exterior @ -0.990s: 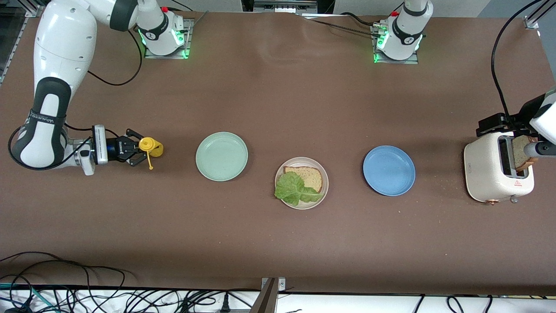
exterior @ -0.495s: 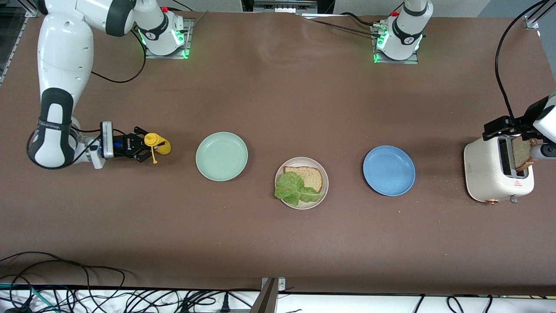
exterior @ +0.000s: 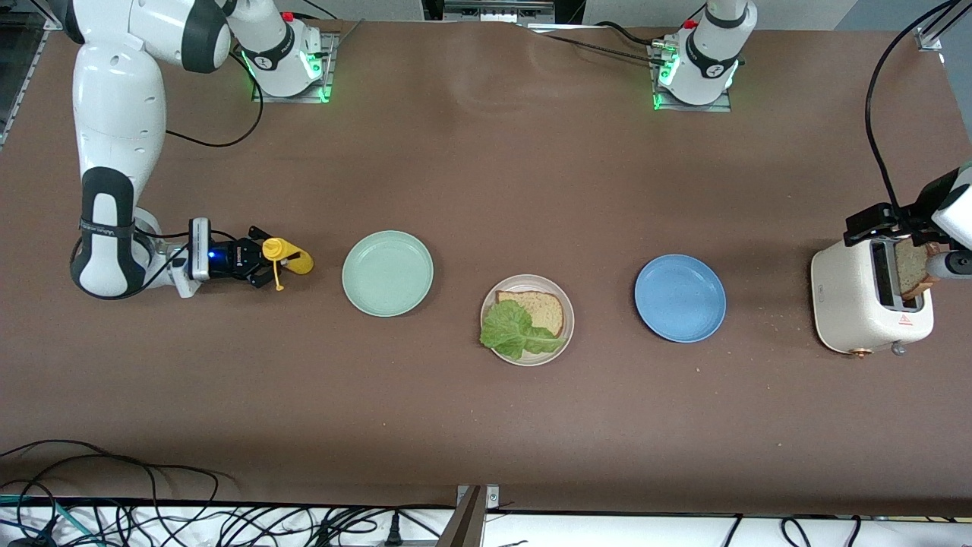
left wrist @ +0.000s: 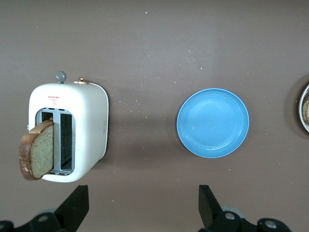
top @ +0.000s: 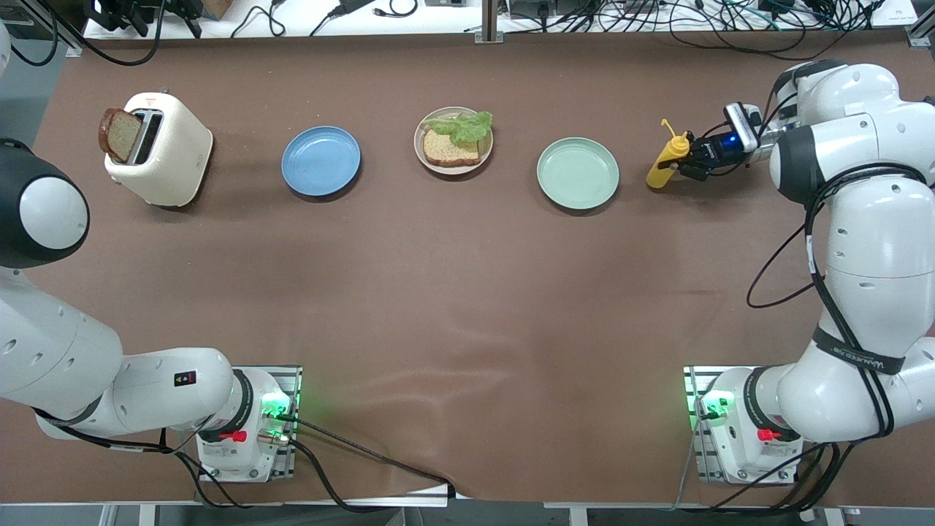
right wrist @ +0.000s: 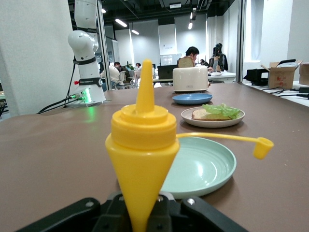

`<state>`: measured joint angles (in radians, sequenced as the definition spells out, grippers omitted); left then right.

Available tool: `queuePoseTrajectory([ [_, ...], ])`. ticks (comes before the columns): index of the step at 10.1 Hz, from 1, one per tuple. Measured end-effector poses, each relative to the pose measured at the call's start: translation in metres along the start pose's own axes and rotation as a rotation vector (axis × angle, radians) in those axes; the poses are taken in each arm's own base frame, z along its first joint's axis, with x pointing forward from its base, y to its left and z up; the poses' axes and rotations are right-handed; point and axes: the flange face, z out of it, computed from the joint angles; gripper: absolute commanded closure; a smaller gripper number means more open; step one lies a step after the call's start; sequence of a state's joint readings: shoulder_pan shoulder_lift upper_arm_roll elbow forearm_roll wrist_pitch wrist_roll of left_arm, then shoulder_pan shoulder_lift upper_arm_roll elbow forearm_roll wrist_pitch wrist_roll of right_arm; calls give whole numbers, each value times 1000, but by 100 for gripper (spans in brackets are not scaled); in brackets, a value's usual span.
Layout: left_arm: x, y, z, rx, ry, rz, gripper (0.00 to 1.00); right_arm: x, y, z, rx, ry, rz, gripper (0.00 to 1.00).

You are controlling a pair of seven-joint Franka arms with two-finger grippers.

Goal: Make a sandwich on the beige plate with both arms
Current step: 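Lower the yellow bottle upright onto the table with the right gripper, then open and withdraw the right gripper while the left gripper grasps the toast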

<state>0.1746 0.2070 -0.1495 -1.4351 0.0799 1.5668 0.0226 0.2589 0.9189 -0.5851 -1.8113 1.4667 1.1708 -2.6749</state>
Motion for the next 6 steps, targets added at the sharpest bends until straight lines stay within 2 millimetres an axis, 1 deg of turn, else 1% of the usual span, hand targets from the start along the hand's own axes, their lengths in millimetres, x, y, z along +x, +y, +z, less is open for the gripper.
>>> queuePoseTrajectory([
  [1,0,5,0,0,1,8,0,-7,2,4,-14,10,2,100],
  [2,0,11,-1,-1,2,19,0,-13,2,6,-27,20,5,77],
  [3,1,20,-2,-3,3,35,0,-14,2,5,-33,27,5,1],
  [4,1,28,-2,-4,4,48,0,-15,2,3,-40,27,14,0],
  [6,1,34,-3,-4,5,59,0,-18,-1,-10,-63,31,60,0],
])
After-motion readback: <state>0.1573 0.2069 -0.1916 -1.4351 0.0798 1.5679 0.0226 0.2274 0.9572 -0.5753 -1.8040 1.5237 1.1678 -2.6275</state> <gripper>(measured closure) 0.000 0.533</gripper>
